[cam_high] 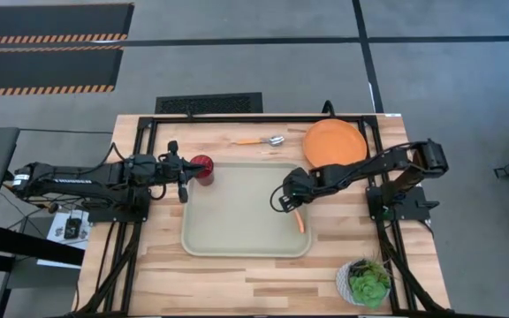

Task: Pick and place plate/cup/fork/spoon on tray
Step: Put the orange fork on the right side of the gray serving tray

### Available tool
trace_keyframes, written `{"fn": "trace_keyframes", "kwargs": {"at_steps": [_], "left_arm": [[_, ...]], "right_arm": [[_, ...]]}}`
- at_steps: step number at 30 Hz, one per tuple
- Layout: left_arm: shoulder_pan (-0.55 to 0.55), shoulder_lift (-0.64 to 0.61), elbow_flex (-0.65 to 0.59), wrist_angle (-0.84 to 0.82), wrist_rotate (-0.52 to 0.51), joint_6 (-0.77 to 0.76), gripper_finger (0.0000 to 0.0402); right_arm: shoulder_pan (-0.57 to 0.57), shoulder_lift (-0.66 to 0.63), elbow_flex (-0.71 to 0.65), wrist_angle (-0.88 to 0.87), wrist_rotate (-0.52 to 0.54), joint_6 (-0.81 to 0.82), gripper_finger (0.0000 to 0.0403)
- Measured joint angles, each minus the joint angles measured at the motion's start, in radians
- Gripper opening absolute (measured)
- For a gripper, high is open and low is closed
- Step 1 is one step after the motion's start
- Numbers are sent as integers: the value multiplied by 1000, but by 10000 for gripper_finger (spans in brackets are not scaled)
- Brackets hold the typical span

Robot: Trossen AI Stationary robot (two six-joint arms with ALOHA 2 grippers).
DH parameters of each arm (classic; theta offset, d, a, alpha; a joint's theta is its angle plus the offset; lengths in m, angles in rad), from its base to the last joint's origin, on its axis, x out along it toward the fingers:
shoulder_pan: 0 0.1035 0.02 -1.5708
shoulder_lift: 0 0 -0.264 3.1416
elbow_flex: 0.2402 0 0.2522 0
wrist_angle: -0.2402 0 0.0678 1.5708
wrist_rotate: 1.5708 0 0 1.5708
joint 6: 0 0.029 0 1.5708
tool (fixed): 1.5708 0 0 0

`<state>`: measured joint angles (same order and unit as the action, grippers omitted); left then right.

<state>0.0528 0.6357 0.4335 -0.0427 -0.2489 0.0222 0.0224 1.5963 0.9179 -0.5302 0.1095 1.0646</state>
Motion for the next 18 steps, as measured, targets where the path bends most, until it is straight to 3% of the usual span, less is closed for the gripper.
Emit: {"fn": "trace_keyframes", "kwargs": {"at_steps": [5,11,18], "left_arm": [[0,0,0,-6,0,0,6],[0,0,0,-6,-1,8,6],[0,0,0,-9,-1,11,6]], "right_arm": [[36,12,0,-29,-3,44,101],[84,17,37,-100,16,87,118],[106,145,159,-174,53,10,121]]}}
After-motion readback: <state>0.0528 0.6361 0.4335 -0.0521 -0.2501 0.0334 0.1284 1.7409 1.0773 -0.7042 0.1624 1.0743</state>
